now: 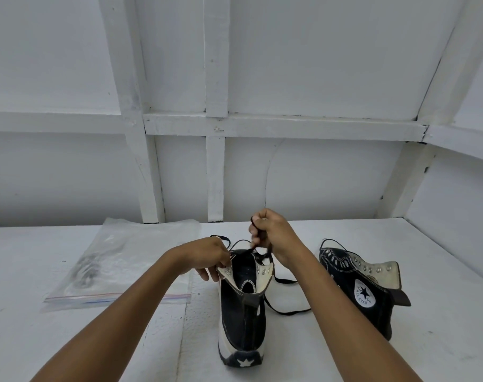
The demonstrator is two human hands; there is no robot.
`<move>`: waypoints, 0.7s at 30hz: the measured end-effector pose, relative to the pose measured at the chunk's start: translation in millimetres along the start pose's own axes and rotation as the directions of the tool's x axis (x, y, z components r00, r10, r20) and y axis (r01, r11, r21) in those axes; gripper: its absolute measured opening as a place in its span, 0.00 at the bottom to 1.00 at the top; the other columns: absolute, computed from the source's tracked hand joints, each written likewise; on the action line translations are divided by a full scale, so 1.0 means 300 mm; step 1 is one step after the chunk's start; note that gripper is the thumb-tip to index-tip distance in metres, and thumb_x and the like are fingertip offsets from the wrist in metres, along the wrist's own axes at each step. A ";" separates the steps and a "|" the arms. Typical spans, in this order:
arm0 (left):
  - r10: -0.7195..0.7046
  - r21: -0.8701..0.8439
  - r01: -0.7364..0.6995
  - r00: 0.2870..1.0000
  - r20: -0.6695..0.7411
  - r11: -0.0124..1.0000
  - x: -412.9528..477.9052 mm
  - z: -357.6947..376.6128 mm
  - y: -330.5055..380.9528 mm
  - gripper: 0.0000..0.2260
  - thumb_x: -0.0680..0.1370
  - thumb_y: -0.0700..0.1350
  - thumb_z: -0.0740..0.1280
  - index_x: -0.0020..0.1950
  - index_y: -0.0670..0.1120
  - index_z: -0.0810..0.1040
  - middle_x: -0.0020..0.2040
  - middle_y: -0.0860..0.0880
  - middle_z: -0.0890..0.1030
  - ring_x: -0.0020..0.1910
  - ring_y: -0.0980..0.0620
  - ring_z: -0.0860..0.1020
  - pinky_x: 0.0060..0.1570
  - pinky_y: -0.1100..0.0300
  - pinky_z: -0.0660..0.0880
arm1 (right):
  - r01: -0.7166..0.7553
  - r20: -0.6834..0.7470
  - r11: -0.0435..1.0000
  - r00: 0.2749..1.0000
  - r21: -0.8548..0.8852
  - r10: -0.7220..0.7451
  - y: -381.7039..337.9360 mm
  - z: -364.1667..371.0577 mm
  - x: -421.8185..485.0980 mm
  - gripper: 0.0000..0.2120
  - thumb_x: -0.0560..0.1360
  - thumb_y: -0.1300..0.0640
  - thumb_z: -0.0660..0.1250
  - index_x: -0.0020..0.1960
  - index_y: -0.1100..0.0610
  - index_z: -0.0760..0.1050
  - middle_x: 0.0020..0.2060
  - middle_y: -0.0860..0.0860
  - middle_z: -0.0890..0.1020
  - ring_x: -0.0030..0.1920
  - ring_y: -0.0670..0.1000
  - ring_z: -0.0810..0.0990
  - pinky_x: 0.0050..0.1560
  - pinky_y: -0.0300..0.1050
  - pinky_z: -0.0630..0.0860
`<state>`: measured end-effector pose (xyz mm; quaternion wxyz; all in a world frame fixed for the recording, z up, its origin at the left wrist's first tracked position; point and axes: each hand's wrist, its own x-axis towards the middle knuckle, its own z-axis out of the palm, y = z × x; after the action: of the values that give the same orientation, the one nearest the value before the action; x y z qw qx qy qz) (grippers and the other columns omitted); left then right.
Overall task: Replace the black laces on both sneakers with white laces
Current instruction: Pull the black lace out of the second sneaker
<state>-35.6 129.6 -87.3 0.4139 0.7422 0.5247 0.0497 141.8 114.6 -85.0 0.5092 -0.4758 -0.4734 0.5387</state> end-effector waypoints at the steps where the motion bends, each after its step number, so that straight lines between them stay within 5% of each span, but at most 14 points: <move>1: 0.000 0.000 0.000 1.000 0.003 1.000 -0.001 0.000 0.000 0.14 0.78 0.37 0.61 0.33 0.46 0.74 0.21 0.56 0.72 0.23 0.60 0.73 0.34 0.61 0.77 | -0.007 -0.021 0.997 1.000 -0.082 0.005 -0.003 -0.004 0.000 0.08 0.81 0.64 0.58 0.44 0.58 0.69 0.30 0.52 0.72 0.24 0.46 0.68 0.28 0.40 0.70; 3: 0.001 0.000 -0.001 1.000 0.001 1.000 -0.001 0.000 -0.001 0.12 0.78 0.37 0.61 0.35 0.45 0.76 0.23 0.56 0.73 0.23 0.60 0.74 0.33 0.61 0.77 | 0.000 -0.023 0.958 1.000 -0.285 -0.007 -0.003 -0.013 -0.002 0.06 0.79 0.61 0.63 0.43 0.56 0.72 0.27 0.47 0.70 0.23 0.44 0.63 0.26 0.37 0.62; 6: -0.001 0.006 0.001 1.000 -0.006 1.000 0.000 0.000 -0.004 0.10 0.78 0.37 0.61 0.39 0.44 0.78 0.29 0.52 0.76 0.26 0.58 0.77 0.33 0.62 0.77 | 0.062 0.074 0.774 0.997 -0.630 -0.020 0.001 -0.013 -0.015 0.04 0.74 0.57 0.70 0.40 0.55 0.80 0.30 0.43 0.78 0.27 0.40 0.70 0.31 0.35 0.66; 9: -0.001 0.017 0.002 1.000 -0.008 1.000 0.001 0.002 -0.004 0.08 0.78 0.38 0.62 0.42 0.43 0.78 0.35 0.48 0.77 0.29 0.56 0.79 0.32 0.62 0.76 | 0.022 0.099 0.605 0.991 -0.796 0.094 0.019 0.001 -0.019 0.07 0.70 0.56 0.73 0.36 0.59 0.79 0.28 0.50 0.73 0.27 0.46 0.68 0.29 0.39 0.63; 12: 0.000 0.018 0.000 1.000 -0.014 1.000 0.001 0.003 -0.004 0.08 0.78 0.38 0.62 0.42 0.43 0.79 0.34 0.49 0.77 0.29 0.56 0.79 0.32 0.62 0.76 | -0.042 0.043 0.544 0.989 -0.838 0.142 0.027 0.009 -0.015 0.06 0.69 0.58 0.74 0.38 0.61 0.81 0.28 0.50 0.72 0.28 0.48 0.66 0.29 0.39 0.62; 16: -0.005 0.005 0.005 1.000 -0.016 1.000 0.001 0.004 -0.007 0.07 0.78 0.38 0.62 0.43 0.43 0.80 0.34 0.50 0.77 0.29 0.56 0.79 0.33 0.62 0.77 | -0.021 0.059 0.669 0.994 -0.743 0.097 0.017 0.004 -0.017 0.06 0.73 0.62 0.68 0.37 0.56 0.79 0.34 0.47 0.79 0.34 0.45 0.74 0.36 0.38 0.68; 21: 0.000 -0.003 0.000 1.000 -0.010 1.000 0.000 0.003 -0.006 0.08 0.78 0.38 0.62 0.42 0.43 0.79 0.30 0.52 0.75 0.26 0.58 0.77 0.33 0.62 0.77 | -0.001 0.023 0.959 1.000 -0.284 0.008 0.002 -0.007 -0.005 0.10 0.81 0.64 0.59 0.42 0.56 0.71 0.47 0.53 0.86 0.48 0.50 0.82 0.52 0.45 0.75</move>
<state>-36.3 129.4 -89.1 0.4125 0.7412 0.5269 0.0542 143.9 113.1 -85.9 0.4285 -0.5387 -0.5508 0.4720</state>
